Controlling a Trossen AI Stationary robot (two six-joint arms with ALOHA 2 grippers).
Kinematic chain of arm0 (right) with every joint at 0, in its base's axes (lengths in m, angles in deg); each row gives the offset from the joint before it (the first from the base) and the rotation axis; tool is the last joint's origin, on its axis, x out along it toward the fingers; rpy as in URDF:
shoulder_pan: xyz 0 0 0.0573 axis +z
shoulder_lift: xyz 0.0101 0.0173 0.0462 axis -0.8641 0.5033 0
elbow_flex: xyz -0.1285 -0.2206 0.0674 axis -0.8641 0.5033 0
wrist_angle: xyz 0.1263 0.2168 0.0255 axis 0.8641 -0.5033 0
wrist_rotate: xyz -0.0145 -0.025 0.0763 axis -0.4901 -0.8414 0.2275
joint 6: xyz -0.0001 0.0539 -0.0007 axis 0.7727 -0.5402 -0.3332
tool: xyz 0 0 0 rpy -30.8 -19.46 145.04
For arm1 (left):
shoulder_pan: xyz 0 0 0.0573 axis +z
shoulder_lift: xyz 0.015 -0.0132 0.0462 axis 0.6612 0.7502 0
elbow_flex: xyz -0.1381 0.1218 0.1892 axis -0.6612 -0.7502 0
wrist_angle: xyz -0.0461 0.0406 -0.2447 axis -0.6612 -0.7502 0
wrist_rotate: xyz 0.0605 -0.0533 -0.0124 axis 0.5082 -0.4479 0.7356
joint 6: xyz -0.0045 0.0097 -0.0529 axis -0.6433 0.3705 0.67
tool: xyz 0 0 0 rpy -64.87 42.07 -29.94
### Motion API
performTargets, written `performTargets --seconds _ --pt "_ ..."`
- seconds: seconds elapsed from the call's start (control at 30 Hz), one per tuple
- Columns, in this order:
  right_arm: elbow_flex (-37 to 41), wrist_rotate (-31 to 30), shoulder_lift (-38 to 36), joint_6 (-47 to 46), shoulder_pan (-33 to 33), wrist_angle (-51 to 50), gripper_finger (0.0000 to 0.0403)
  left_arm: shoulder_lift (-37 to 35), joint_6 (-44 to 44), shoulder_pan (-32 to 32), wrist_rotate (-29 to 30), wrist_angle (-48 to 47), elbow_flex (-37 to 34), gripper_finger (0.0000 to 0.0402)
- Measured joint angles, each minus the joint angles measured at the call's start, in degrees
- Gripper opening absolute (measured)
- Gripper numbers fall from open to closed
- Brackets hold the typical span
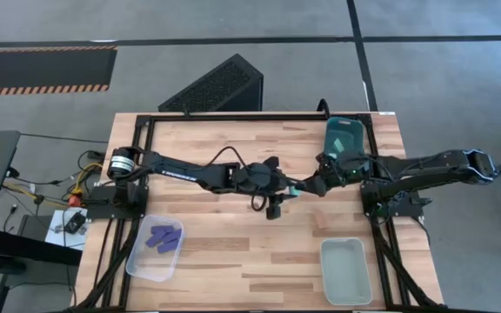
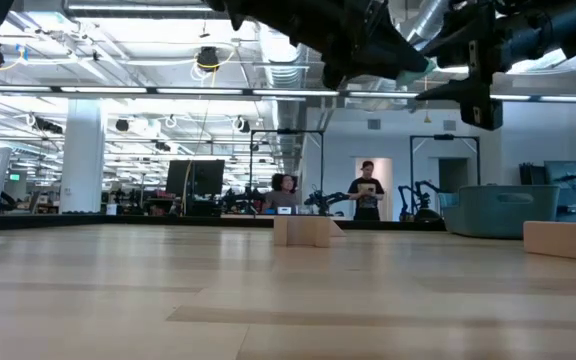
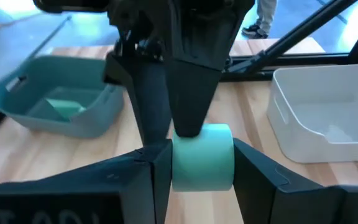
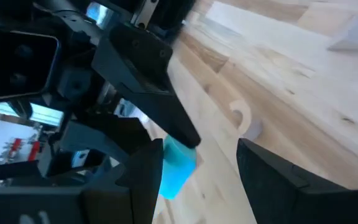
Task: Sort & place blocks by color
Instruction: Put the blue block into the blue bin
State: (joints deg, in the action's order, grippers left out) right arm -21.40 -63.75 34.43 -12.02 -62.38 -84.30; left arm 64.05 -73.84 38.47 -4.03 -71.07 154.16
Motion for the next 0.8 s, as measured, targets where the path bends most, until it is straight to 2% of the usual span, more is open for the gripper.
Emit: performTargets --seconds 0.4,0.57,0.8 --pt "0.0 0.0 0.0 -1.4 -0.1 8.8 0.0225 -0.1 -9.4 0.4 0.8 -0.5 3.1 0.0117" --pt "0.0 0.0 0.0 -1.9 -0.1 8.6 0.0225 -0.1 -10.6 1.3 3.7 -0.8 3.9 0.0116" --pt "0.0 -0.3 0.0 -2.5 -0.7 8.7 0.0222 -0.1 -10.6 2.5 3.9 -1.1 4.4 0.0116"
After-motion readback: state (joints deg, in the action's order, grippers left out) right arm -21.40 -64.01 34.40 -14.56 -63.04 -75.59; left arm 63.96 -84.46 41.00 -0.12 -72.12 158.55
